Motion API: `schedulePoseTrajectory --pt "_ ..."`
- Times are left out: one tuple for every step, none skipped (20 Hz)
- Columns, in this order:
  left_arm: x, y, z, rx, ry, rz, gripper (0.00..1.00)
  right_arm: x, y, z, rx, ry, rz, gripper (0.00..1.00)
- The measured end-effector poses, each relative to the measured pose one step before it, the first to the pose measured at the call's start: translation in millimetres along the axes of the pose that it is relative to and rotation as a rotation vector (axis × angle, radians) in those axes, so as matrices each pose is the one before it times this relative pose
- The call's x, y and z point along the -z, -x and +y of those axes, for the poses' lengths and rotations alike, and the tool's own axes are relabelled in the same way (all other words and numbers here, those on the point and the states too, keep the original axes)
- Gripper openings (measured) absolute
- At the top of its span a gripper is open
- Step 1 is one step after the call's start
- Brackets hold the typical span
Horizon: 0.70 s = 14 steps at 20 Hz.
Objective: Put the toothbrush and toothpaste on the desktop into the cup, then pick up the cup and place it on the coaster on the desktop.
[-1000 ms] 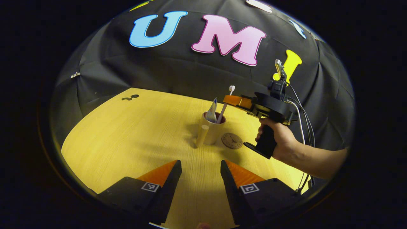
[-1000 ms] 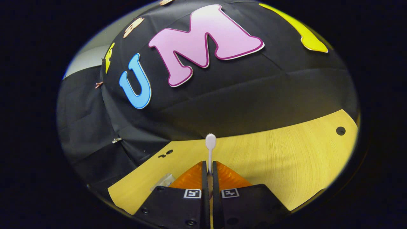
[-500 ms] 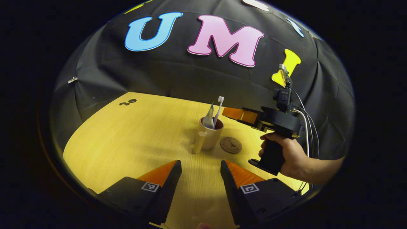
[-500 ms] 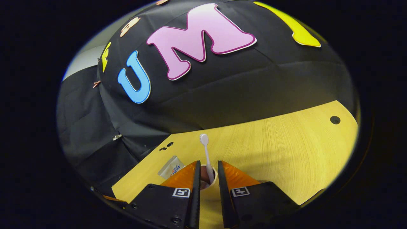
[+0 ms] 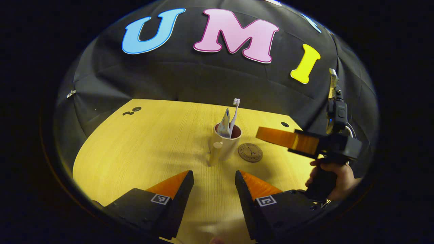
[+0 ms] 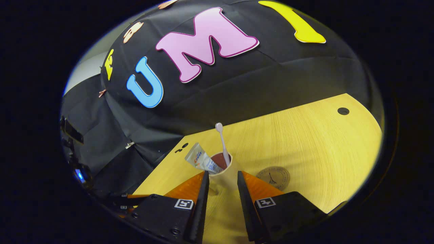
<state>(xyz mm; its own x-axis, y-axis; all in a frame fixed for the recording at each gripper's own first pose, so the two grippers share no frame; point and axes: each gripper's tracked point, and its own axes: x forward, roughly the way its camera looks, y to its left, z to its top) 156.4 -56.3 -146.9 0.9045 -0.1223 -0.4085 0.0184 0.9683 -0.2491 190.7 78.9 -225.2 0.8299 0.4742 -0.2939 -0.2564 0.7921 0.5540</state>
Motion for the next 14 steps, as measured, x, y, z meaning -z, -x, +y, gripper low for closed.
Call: schedulePoseTrajectory --pt "-3.30 -3.02 -0.90 0.00734 -0.00569 0.00033 0.77 5.43 6.99 -0.83 0.00133 -0.00793 0.01062 0.52" --pt "-2.74 -3.09 -1.40 0.01048 -0.00625 0.00328 0.77 4.63 6.06 -0.39 0.00065 -0.01044 0.00791 0.52" --pt "-1.49 -4.90 0.35 0.00541 -0.01049 0.00487 0.77 4.79 7.15 -0.86 0.00231 -0.00566 0.00823 0.52" --pt "-2.38 -4.32 1.13 0.00134 -0.01504 0.00365 0.78 5.27 5.91 -1.09 0.00305 -0.00260 0.00806 0.53" --pt "-1.65 -4.62 -0.39 0.00514 -0.02384 0.00723 0.78 6.45 9.61 -2.39 0.00141 -0.00351 0.00974 0.55" --pt "-0.88 -4.81 0.79 0.00397 -0.01821 0.00865 0.80 5.60 3.21 -3.94 0.00758 -0.00190 0.01004 0.56" --pt "-1.36 -3.53 0.86 0.00223 -0.01700 0.00953 0.81 2.97 6.01 -3.87 0.00642 -0.00552 0.00433 0.57" --pt "-0.41 -4.54 1.35 0.00452 -0.01633 0.00960 0.82 2.43 6.15 -4.54 0.00979 -0.00702 0.00268 0.57" --pt "-1.29 -3.66 1.48 0.00441 -0.01587 0.01051 0.83 3.96 6.11 -5.56 0.00981 -0.00472 0.00486 0.58" --pt "0.50 -4.17 1.56 0.00790 -0.01395 0.01426 0.84 4.38 5.13 -5.39 0.01144 -0.00171 0.00766 0.42" --pt "-1.56 -5.05 3.18 0.00392 -0.01669 0.01369 0.85 8.24 7.13 -9.83 0.02426 0.00486 0.00867 0.63" --pt "-2.01 -6.97 3.84 0.00609 -0.01958 0.01630 0.86 5.67 7.01 -7.41 0.01696 0.00147 0.00544 0.69" --pt "0.28 -4.34 0.67 0.00534 -0.01470 0.01564 0.85 6.12 6.36 -4.61 0.00926 -0.00807 0.00686 0.71" --pt "-0.13 -5.21 1.10 0.00620 -0.01640 0.01848 0.86 4.51 5.33 -3.19 0.00494 -0.00754 0.00485 0.73"
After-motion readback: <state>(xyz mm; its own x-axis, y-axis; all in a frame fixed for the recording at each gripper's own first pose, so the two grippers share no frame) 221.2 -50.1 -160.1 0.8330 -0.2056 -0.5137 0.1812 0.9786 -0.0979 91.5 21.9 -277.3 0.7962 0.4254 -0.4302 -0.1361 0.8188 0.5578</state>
